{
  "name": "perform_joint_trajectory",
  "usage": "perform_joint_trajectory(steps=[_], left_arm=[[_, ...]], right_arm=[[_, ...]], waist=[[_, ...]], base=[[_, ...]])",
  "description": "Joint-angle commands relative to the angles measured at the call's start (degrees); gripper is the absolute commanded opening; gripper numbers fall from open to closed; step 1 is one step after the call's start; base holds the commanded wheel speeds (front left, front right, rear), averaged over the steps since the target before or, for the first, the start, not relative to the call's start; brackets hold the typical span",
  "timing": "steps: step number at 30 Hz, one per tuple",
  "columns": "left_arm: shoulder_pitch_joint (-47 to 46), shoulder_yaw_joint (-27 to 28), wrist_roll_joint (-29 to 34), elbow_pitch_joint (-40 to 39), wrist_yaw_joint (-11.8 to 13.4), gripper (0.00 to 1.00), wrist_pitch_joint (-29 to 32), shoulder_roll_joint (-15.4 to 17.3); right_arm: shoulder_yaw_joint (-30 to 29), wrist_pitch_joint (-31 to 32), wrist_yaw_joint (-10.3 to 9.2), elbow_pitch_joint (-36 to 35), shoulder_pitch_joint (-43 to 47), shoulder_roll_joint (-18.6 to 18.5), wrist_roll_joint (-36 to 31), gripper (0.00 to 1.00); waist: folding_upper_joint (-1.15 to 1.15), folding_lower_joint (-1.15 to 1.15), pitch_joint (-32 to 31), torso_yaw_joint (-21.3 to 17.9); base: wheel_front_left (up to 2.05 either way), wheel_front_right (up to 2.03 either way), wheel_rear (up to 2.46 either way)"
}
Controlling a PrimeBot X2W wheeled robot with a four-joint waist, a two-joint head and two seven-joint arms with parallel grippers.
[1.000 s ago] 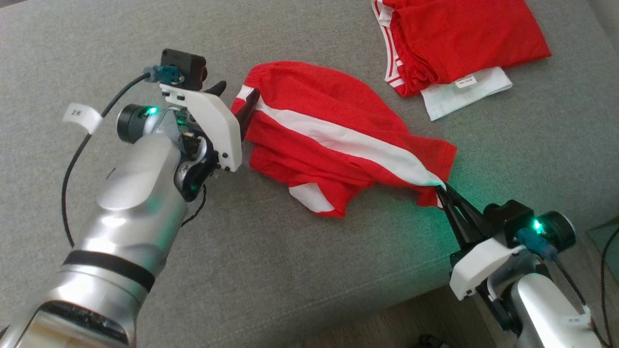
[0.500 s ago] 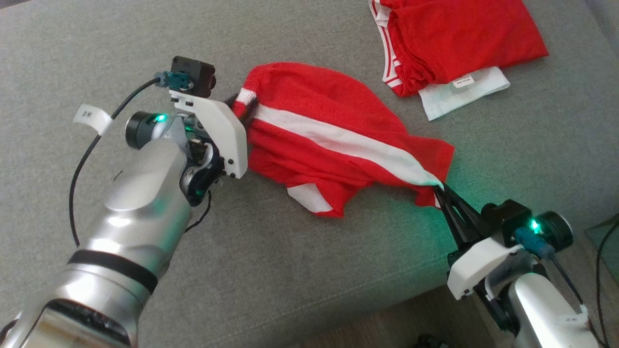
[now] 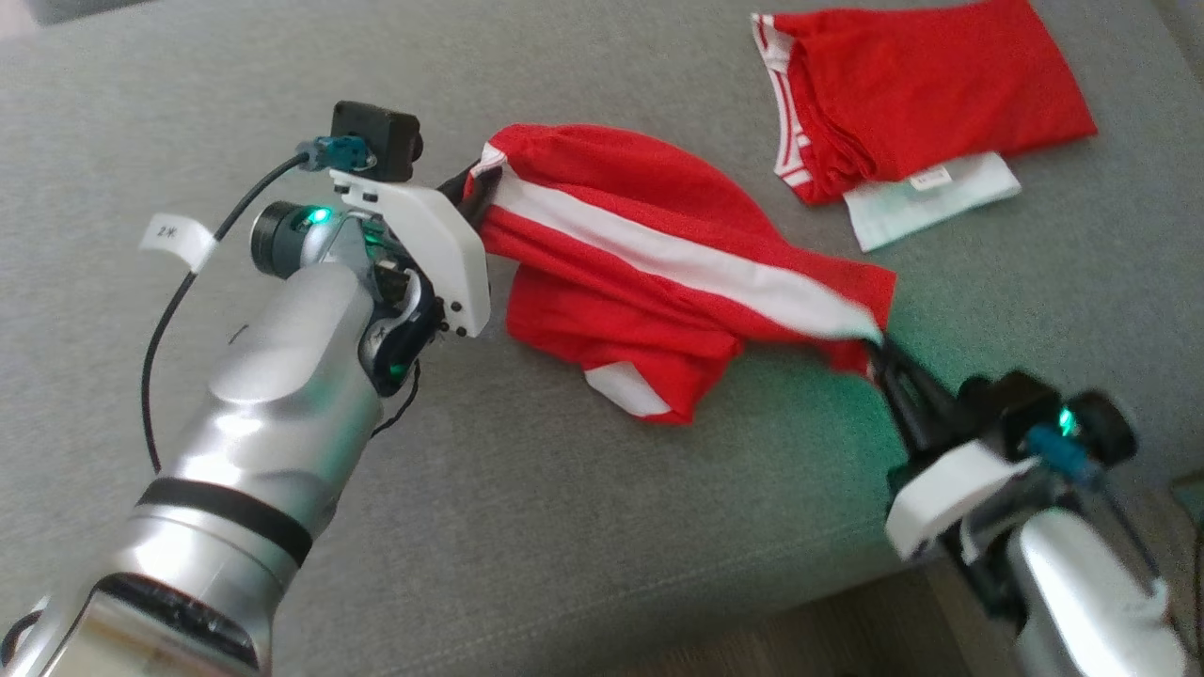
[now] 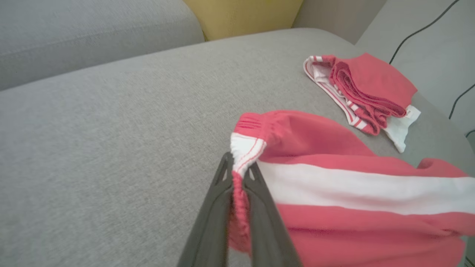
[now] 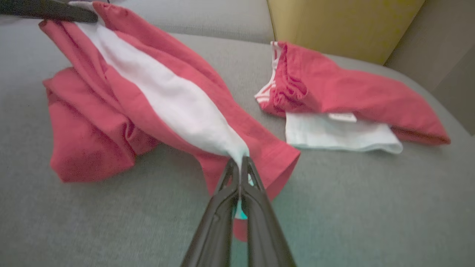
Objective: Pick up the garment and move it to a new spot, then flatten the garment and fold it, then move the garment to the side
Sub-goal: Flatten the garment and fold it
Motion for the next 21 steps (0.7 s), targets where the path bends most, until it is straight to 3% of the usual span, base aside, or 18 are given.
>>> perform_joint_trajectory(steps=[1, 13, 21], left_arm=[[-3.00, 1.34, -0.11, -1.65, -0.34, 0.00, -1.03, 1.20], [-2.93, 5.07, -4.97, -6.73, 0.09, 0.00, -1.69, 4.00], [-3.90, 10.46, -8.18, -15.62, 4.30, 0.00, -2.73, 6.52]], right_arm=[[0.50, -0.96, 0.37, -2.76, -3.04, -1.69, 0.53, 0.00], [4.40, 1.83, 0.37, -6.43, -18.67, -9.12, 9.54, 0.00], [6.89, 1.08, 0.37, -2.28, -29.45, -10.47, 14.17, 0.00]], waist=[[0.00, 0.00, -1.71, 1.55], [0.00, 0.00, -11.35, 8.27], [0.00, 0.00, -16.61, 12.68]], base=[[0.00, 0.00, 0.00], [0.00, 0.00, 0.00], [0.00, 0.00, 0.00]])
